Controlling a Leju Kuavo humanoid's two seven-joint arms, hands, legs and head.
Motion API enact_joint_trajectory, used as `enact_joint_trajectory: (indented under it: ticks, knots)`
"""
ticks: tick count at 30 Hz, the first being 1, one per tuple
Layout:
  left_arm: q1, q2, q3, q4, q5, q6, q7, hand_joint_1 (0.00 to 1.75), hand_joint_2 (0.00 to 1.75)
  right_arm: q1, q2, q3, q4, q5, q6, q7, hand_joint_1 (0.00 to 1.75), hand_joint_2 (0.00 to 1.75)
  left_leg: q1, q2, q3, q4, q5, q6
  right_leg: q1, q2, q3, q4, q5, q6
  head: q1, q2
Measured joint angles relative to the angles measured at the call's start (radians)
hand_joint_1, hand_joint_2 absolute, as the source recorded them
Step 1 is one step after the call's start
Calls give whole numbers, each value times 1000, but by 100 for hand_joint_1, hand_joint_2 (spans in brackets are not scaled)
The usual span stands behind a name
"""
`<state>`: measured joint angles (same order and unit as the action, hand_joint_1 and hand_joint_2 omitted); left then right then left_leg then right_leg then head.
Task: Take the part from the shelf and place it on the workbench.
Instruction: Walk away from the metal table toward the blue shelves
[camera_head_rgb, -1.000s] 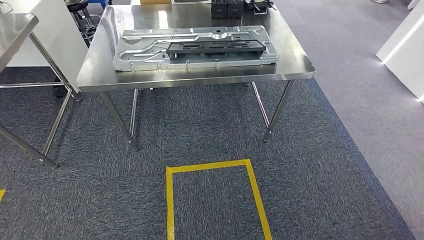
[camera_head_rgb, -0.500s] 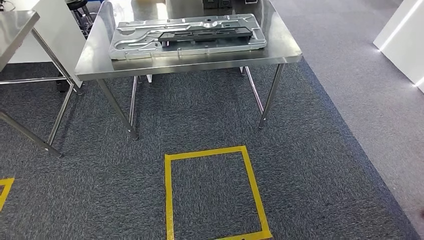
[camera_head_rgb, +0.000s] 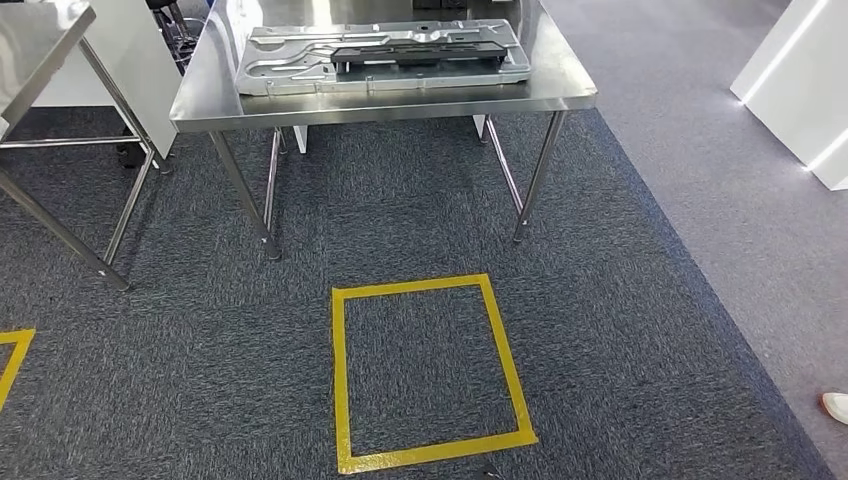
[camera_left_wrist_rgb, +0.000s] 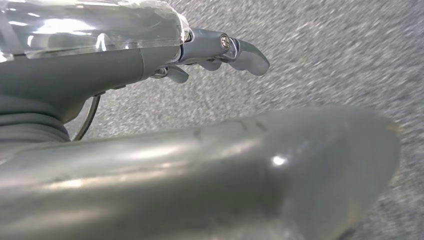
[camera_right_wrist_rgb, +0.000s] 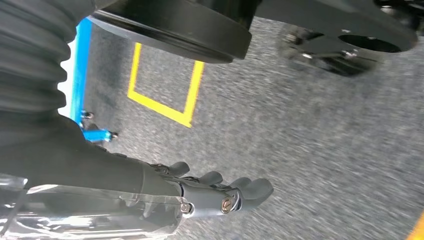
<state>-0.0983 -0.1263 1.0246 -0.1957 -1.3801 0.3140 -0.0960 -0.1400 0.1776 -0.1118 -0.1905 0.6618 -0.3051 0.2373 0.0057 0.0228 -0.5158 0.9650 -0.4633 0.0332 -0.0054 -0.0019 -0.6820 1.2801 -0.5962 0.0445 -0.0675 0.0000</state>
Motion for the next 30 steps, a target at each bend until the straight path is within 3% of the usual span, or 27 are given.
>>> enact_joint_trajectory:
  ticks: [1,2,4,5,6,7,9,10,12,13,15,16,17,19,21,24,26,29,30]
  knots:
    - [0,0,0,0,0,0,2,0,0,3,0,0,0,1,1,2,0,0,0,1,-18,4,12,-2,-3,0,16,17,15,3,0,0]
    - [1,0,0,0,0,1,6,0,0,8,-1,0,0,2,2,4,0,0,0,0,-36,8,21,-5,-6,0,49,-3,44,4,0,0]
    - [2,0,0,0,-3,2,15,0,87,17,-3,0,1,3,7,3,0,0,0,-2,-68,18,37,-13,-10,0,158,-136,77,3,0,0]
    - [3,-1,-1,0,-7,2,17,0,131,23,-5,0,1,3,9,-6,0,0,-2,-3,-79,24,44,-18,-10,1,216,-220,68,-3,0,0]
    - [5,-1,-3,0,-12,0,20,0,175,29,-6,0,1,3,8,-22,0,44,-3,-4,-87,27,52,-25,-8,1,255,-283,53,-11,0,0]
    - [7,-2,-4,0,-17,-3,28,0,175,34,-7,0,1,3,5,-48,0,87,-4,-4,-93,29,60,-31,-4,2,275,-322,40,-21,0,0]
    - [9,-2,-6,0,-21,-5,60,0,175,37,-7,0,2,3,1,-116,0,175,-2,-3,-100,29,73,-45,-2,1,268,-337,44,-43,0,0]
    - [10,-2,-6,0,-18,-3,79,0,175,33,-6,0,2,1,4,-152,0,175,0,-4,-106,37,65,-50,-2,0,262,-337,52,-52,0,0]
    - [14,-3,-6,0,-3,10,101,0,175,22,-4,0,1,-9,29,-220,0,175,4,-10,-136,111,1,-58,-2,-3,250,-339,67,-68,0,0]
    - [18,-4,-11,0,12,15,105,0,131,16,-3,0,-1,-20,47,-250,0,175,5,-12,-159,177,-43,-61,1,-6,243,-338,72,-73,0,0]
    - [33,-4,-33,0,58,18,107,0,44,11,-2,0,-10,-47,80,-292,0,87,5,-13,-197,304,-99,-64,8,-10,228,-333,81,-77,0,0]
    - [43,-4,-49,0,89,15,106,0,0,11,-3,0,-18,-63,93,-303,0,44,5,-13,-195,324,-98,-62,11,-11,221,-329,83,-78,0,0]
    - [54,-3,-66,0,119,10,106,0,0,11,-4,0,-27,-77,101,-307,0,0,4,-13,-172,301,-79,-59,14,-10,215,-324,84,-79,0,0]
    - [75,1,-102,0,181,-3,106,0,0,9,-6,0,-48,-105,112,-309,0,0,0,-14,-85,166,-27,-44,16,-9,207,-315,83,-78,0,0]
    - [92,7,-139,0,237,-17,105,0,0,7,-7,0,-66,-132,121,-308,0,0,-7,-14,-23,59,-7,-30,18,-9,199,-309,83,-72,0,0]
    - [111,13,-196,0,315,-36,104,0,0,9,-12,1,-84,-168,134,-307,0,0,-8,-13,-14,25,-7,-20,18,-11,192,-305,86,-57,0,0]
    - [119,17,-237,-2,374,-50,104,0,0,19,-19,1,-93,-195,143,-305,0,0,-1,-11,-12,10,-1,-9,18,-7,177,-275,62,-46,0,0]
    - [122,24,-300,-17,459,-72,103,0,0,46,-33,3,-97,-235,157,-303,0,0,3,-10,-17,3,5,-1,7,0,88,-94,-29,-29,0,0]
    - [121,26,-320,-26,485,-79,102,0,0,58,-37,4,-97,-247,161,-302,0,0,3,-10,-18,3,6,-1,2,1,59,-36,-48,-24,0,0]
